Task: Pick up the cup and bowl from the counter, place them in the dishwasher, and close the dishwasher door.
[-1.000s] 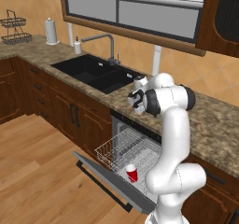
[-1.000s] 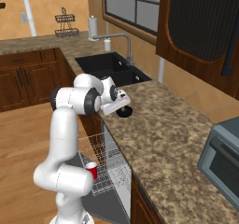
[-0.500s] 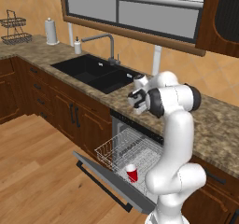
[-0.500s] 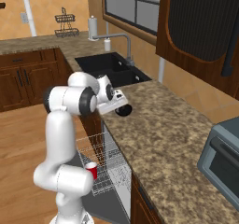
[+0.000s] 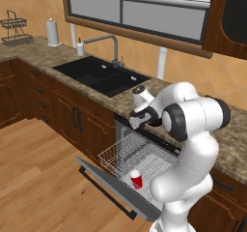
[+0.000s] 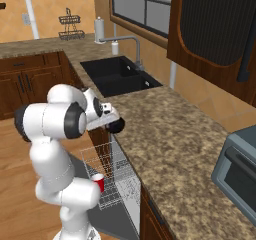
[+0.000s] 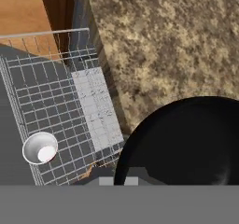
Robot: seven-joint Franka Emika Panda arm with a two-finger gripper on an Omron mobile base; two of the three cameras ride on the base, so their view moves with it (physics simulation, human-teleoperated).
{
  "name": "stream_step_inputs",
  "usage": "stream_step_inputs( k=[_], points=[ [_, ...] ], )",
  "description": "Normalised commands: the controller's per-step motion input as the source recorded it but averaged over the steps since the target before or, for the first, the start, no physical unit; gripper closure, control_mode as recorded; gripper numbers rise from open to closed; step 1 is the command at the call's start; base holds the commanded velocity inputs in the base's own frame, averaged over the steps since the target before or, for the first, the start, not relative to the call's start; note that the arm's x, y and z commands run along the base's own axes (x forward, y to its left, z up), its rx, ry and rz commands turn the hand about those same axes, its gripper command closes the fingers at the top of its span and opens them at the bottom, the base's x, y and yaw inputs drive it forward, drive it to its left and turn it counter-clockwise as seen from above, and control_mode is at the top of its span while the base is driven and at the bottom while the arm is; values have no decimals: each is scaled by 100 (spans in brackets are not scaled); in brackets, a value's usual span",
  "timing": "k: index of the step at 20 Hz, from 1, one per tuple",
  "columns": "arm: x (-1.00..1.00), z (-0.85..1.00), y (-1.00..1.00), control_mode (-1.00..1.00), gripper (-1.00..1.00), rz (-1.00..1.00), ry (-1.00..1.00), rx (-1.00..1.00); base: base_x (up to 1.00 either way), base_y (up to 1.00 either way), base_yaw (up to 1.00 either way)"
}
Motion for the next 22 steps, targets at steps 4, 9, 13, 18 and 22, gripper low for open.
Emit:
stream_step_inputs(
  k=[4, 9, 13, 18, 22],
  points=[
    [-100, 0, 60, -100, 100, -9, -1, 10, 0, 0, 0],
    [-84, -51, 43, -100, 100, -6, 7, 12, 0, 0, 0],
    [-8, -83, 31, -100, 100, 0, 15, 12, 0, 0, 0],
    [36, -82, 11, -100, 100, -5, 18, 4, 0, 0, 0],
    [19, -71, -2, -100, 100, -2, 3, 0, 0, 0, 0]
  ],
)
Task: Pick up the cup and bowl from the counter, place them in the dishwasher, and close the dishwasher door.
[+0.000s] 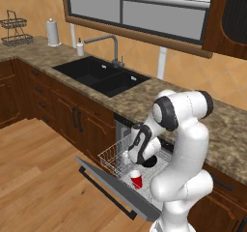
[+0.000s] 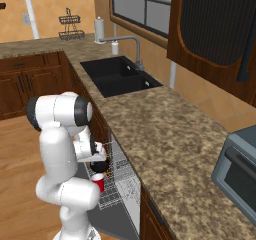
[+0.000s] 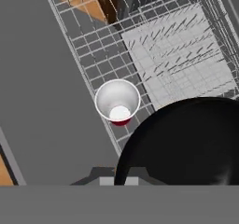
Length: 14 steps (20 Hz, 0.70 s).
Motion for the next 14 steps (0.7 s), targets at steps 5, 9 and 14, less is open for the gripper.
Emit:
stream_step_inputs(
  k=[5, 9, 14],
  points=[
    [0, -74, -10, -100, 100, 0, -1, 0, 0, 0, 0],
    [-3, -30, -29, -100, 100, -1, -1, 0, 0, 0, 0],
    [2, -60, -21, -100, 100, -1, 0, 0, 0, 0, 0]
  ],
)
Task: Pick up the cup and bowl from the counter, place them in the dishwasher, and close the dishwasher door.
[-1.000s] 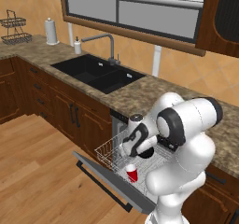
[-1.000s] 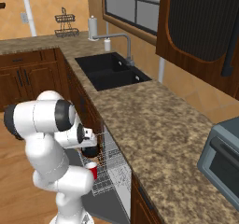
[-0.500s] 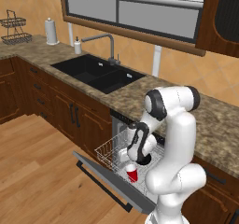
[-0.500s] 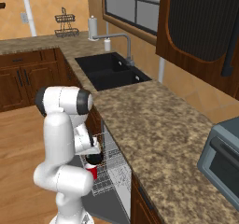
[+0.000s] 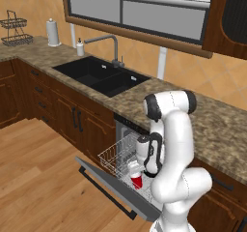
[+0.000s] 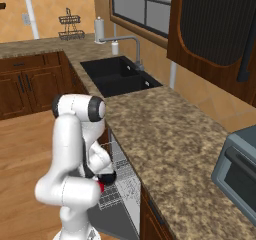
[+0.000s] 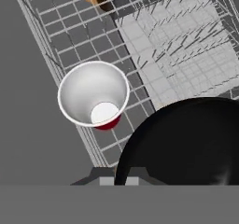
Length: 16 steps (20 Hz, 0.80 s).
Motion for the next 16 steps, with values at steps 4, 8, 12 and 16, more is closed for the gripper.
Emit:
stream_step_inputs(
  k=[4, 8, 12, 16],
  points=[
    [-3, -42, -13, -100, 100, -1, -6, 0, 0, 0, 0],
    [0, -58, 0, -100, 100, -2, -1, 0, 0, 0, 0],
    [0, -62, 0, -100, 100, 0, -3, 0, 0, 0, 0],
    [0, -34, -2, -100, 100, 0, -4, 0, 0, 0, 0]
  ],
)
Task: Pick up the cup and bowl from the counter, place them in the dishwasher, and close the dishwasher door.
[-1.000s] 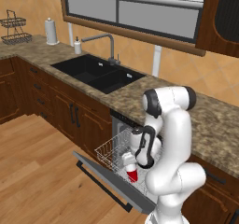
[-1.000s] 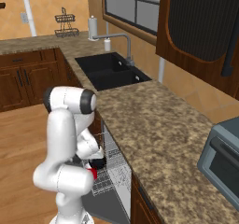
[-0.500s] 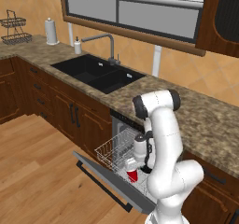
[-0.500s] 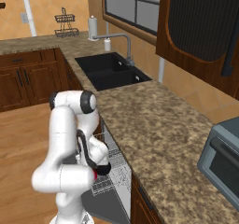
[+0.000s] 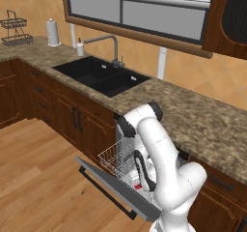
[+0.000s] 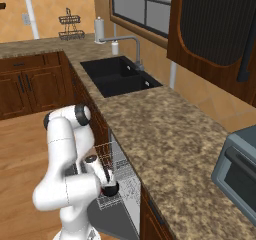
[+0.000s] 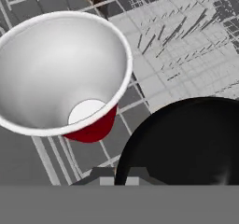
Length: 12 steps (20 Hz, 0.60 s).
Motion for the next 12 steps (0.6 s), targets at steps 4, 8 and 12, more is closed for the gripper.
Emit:
stream_step_inputs(
  k=[4, 8, 12],
  points=[
    [0, -26, -4, -100, 100, 0, 0, 1, 0, 0, 0],
    [0, -7, -2, -100, 100, 0, 0, 0, 0, 0, 0],
    [0, 0, -1, -100, -100, -1, 0, 1, 0, 0, 0]
  ],
)
